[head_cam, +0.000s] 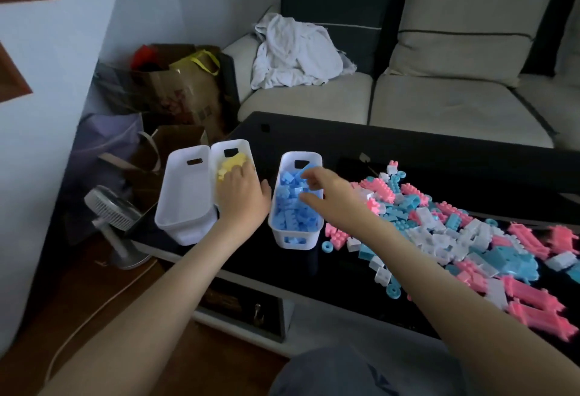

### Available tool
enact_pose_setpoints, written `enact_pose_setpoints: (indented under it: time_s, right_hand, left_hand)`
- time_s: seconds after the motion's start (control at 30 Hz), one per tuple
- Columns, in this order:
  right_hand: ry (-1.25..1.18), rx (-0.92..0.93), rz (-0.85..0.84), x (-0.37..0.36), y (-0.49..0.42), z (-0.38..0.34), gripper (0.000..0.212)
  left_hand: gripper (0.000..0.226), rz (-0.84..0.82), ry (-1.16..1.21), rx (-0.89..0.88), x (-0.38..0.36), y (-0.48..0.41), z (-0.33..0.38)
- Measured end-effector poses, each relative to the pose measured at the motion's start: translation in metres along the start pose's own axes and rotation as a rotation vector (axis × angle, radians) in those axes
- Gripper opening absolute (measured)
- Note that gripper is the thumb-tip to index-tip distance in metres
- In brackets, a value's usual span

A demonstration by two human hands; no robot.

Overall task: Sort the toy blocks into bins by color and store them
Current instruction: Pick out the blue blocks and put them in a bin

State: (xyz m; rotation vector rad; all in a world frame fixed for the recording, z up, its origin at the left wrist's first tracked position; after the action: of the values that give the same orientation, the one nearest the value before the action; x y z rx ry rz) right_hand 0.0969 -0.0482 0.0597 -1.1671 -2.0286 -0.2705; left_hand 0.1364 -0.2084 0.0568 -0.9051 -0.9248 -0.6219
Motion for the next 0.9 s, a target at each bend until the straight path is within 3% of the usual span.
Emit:
enact_pose_setpoints:
  time_s: [0.07, 0.13, 0.23, 0.33, 0.5, 0.7, 0.83, 0.9]
  right_hand:
    - [0.165, 0.033, -0.132, -0.024, 0.006, -0.001, 0.061]
    - [0.24, 0.089, -0.258, -0.042, 0.016, -0.003, 0.076]
    - [0.375, 0.172, -0.354, -0.059, 0.022, 0.001, 0.065]
    - [0.378, 0.188, -0.293, -0.053, 0.006, 0.006, 0.047]
    - [0.456, 0.164, -0.272, -0.048, -0.038, 0.026, 0.046]
    - [0.472, 0.118, -0.241, -0.05, -0.075, 0.034, 0.063]
    - [0.661, 0.105, -0.239, -0.049, -0.083, 0.036, 0.069]
    - [0.692, 0.148, -0.171, -0.048, -0.082, 0.026, 0.079]
  left_hand:
    - [0.042, -0.079, 0.013, 0.086, -0.01, 0.002, -0.018]
    - [0.035, -0.163, -0.065, 0.014, -0.024, 0.005, -0.017]
    - [0.021, -0.224, -0.185, -0.183, -0.038, 0.005, 0.003]
    - [0.019, -0.311, -0.101, -0.308, -0.048, 0.005, 0.016]
    - [0.02, -0.376, -0.057, -0.35, -0.06, -0.006, 0.019]
    - [0.024, -0.302, -0.026, -0.306, -0.068, -0.027, 0.018]
    - [0.028, -0.357, -0.01, -0.326, -0.07, -0.037, 0.021]
    - [0.033, -0.215, -0.069, -0.346, -0.049, -0.038, 0.02]
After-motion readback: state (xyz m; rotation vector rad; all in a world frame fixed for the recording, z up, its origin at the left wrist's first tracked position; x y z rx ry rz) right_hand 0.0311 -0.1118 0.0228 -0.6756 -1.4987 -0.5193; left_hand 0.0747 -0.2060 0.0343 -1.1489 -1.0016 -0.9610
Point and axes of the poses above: each hand's wrist, its own y-axis away from the middle knuckle, its own x-axis out of the back of the hand, z = x × y, the point moved 10 cm from there along -y, towards the middle knuckle, and after that the axes turned 3 degrees about -y, right-handed, at the moved point
